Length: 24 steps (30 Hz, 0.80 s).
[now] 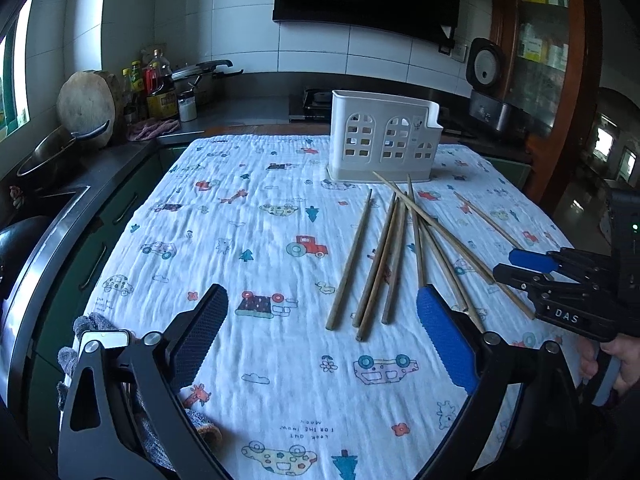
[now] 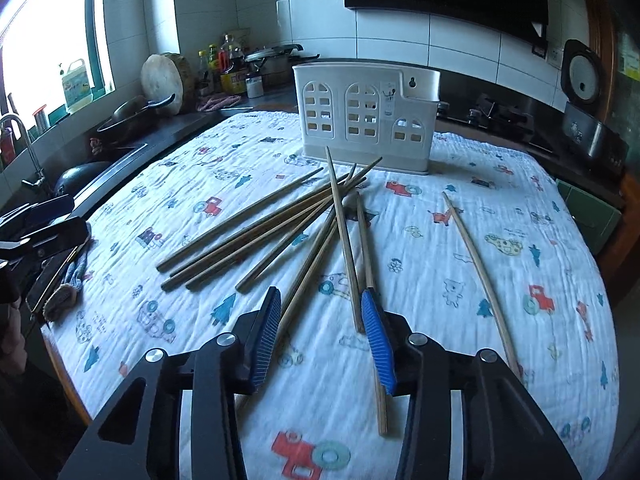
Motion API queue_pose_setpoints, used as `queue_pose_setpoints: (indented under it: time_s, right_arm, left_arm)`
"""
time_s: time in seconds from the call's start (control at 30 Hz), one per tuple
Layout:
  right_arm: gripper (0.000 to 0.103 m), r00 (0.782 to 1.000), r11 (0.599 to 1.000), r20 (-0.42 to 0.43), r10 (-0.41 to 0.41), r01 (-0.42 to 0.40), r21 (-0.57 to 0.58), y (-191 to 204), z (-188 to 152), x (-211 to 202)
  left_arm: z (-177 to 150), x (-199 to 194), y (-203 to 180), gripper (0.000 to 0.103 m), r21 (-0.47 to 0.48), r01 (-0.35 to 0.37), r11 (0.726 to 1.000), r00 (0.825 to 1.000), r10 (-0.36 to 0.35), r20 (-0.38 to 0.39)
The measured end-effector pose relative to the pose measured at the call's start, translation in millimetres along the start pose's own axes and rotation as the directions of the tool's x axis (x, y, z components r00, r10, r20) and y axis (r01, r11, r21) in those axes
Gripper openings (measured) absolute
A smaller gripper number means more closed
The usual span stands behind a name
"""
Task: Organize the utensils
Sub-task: 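Close the left tool on a bamboo chopstick while the right tool grasps another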
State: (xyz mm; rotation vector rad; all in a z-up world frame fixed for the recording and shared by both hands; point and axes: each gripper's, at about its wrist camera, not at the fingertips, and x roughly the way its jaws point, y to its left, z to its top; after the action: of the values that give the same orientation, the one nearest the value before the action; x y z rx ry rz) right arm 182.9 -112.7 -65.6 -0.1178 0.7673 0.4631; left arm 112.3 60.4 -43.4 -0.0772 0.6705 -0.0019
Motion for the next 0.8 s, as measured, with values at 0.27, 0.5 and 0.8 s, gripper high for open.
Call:
queue_pose_setpoints:
  time_s: [0.27,0.5,0.8]
  right_arm:
    - [0.023,0.998,1.000,-0.070,-0.009,0.010,0.011,-13.6,11.0,37.8]
    - [0.018,0.996,1.000,-0.088,-0.013,0.013,0.008,-14.5,12.1,51.7]
    - [0.014,0.993,0.999,-0.111,-0.031,0.032,0.009,-18.4,13.7,64.2]
  left_arm:
    - [-4.8,19.3,10.9,0.069,-0.014,0.041,0.999,0.998,-0.041,-0.045]
    - [-8.7,36.3,15.2,0.054,-0.030,0.069,0.997,0.994,-0.071,-0.081]
    - [-10.0,56.5,11.9,0.030,-0.023,0.118,0.993,0.985,-0.120,-0.123]
